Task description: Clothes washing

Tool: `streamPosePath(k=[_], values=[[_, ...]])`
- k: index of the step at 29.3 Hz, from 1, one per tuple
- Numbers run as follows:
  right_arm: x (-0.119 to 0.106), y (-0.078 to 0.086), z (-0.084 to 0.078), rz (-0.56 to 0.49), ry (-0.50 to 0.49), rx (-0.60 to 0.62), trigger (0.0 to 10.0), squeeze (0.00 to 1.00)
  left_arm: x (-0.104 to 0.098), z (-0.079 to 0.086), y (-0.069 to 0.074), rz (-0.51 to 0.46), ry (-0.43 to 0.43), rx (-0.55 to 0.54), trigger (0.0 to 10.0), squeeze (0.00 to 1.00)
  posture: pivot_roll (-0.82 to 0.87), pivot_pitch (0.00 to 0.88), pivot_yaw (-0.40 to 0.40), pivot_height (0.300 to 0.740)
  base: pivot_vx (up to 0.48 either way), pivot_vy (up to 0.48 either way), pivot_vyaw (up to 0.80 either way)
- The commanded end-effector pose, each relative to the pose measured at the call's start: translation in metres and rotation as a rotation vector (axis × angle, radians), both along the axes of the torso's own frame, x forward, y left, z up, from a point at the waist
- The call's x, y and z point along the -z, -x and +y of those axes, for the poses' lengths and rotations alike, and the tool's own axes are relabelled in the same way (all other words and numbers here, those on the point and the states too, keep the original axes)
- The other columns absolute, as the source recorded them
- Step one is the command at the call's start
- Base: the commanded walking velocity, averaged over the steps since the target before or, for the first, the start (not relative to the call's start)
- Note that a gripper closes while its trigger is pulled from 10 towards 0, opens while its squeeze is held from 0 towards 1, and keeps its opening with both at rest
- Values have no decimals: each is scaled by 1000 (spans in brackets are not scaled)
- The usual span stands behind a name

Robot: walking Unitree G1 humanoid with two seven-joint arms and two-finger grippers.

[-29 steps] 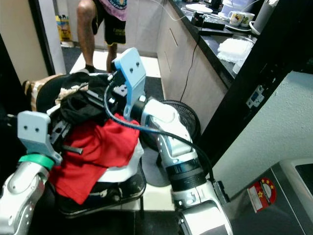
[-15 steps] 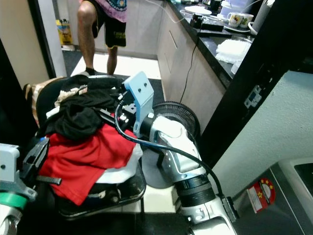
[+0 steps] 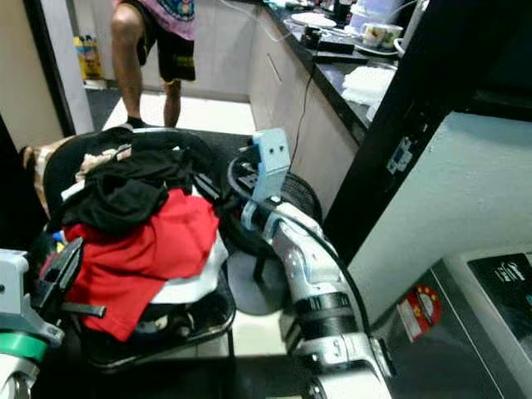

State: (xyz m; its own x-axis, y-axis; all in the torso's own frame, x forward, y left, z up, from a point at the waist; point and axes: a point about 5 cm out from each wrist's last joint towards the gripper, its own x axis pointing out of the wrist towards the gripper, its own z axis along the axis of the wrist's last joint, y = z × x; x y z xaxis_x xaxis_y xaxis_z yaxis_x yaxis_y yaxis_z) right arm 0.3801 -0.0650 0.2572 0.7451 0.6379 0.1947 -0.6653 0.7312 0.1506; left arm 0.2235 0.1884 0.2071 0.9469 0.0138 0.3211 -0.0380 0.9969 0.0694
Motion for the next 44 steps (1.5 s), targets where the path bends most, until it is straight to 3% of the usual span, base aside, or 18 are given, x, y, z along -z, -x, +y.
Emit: streamPosePath(k=[1, 7, 14, 15, 17, 18, 19, 28, 34, 44], values=[[8, -5, 1, 41, -11, 6, 10000, 1000, 1, -2, 1, 10, 1, 10, 10000, 0, 0, 111, -55, 740, 0, 0, 0], [26, -3, 38, 118, 2, -152, 10000, 1000, -1, -6, -4, 17, -7, 42, 10000, 0, 4, 139, -50, 740, 0, 0, 0], [25, 3, 54, 107, -38, -217, 10000, 1000, -2, -8, -4, 25, -9, 51, 10000, 0, 9, 140, -45, 740, 0, 0, 0], [24, 3, 55, 106, -47, -220, 10000, 859, -2, -8, -4, 26, -10, 51, 10000, 0, 11, 137, -43, 740, 0, 0, 0], [23, 2, 56, 104, -53, -221, 10000, 859, -2, -8, -4, 28, -11, 51, 10000, 0, 11, 137, -43, 740, 0, 0, 0], [22, 2, 55, 102, -61, -224, 10000, 110, -2, -8, -5, 28, -12, 52, 10000, 0, 13, 134, -42, 740, 0, 0, 0], [22, 1, 54, 98, -70, -228, 10000, 0, -3, -8, -6, 29, -12, 52, 10000, 0, 13, 133, -41, 740, 0, 0, 0], [21, -4, 48, 87, -83, -178, 10000, 0, -2, -8, -9, 35, -16, 54, 10000, 0, 17, 124, -36, 740, 0, 0, 0], [18, -2, 43, 5, -5, -126, 10000, 0, 2, -6, -15, 69, -27, 33, 10000, 0, 14, 118, -38, 740, 0, 0, 0], [13, -2, 45, -45, 13, -115, 10000, 0, 1, -9, -18, 69, -6, 43, 10000, 0, 8, 114, -42, 740, 0, 0, 800]])
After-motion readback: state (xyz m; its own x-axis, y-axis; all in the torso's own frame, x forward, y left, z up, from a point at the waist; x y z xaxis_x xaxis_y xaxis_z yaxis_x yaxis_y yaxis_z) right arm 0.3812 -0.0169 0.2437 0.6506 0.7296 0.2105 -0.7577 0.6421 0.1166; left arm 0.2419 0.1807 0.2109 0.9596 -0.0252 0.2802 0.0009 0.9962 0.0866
